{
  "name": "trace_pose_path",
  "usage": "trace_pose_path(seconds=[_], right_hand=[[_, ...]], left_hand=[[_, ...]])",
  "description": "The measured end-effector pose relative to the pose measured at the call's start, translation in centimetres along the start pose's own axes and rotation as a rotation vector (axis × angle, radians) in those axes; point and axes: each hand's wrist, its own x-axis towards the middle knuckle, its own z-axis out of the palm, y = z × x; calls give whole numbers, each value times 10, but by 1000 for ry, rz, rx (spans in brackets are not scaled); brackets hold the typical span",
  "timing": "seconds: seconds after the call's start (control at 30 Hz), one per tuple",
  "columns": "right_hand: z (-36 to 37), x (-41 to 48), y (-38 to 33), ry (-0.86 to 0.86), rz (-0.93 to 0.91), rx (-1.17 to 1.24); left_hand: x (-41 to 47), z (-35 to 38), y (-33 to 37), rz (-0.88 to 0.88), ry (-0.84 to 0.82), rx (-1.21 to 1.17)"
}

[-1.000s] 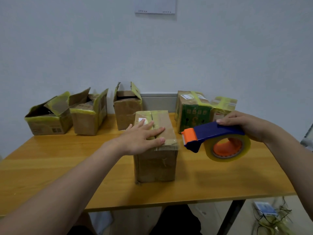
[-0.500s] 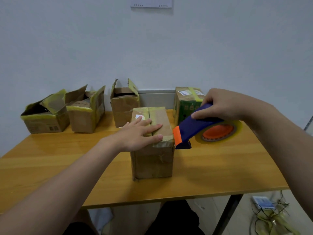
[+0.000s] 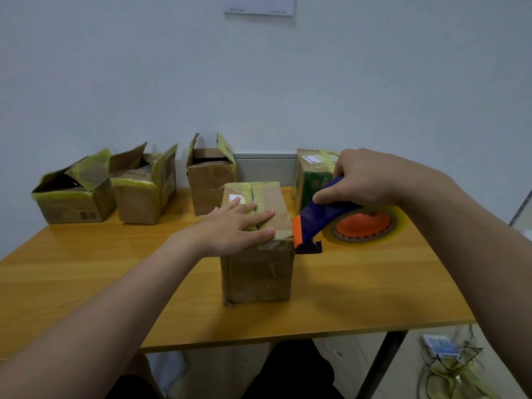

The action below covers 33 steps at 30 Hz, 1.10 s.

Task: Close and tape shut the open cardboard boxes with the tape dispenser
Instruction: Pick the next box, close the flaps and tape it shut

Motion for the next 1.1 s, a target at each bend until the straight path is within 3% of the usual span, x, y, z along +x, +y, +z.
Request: trace_pose_path(seconds=[0.13,0.23,0.37,0.8,1.0,1.1], right_hand=[[3,4,9,-36,55,33],[28,5,18,-51,76,-222],[57,7,32,-61,93,-116],[73,13,39,511,261,284],[85,18,26,634,200,395],[85,18,24,688,170,488]], left_hand=[[-1,-1,-1,5,-6,-16],[-2,0,-1,19,-6,-23],[1,-5,-2,4,-30,-45],[40,7,46,-179,160,52],[37,1,40,-137,9,58],[23,-6,28,-108,37,-10]])
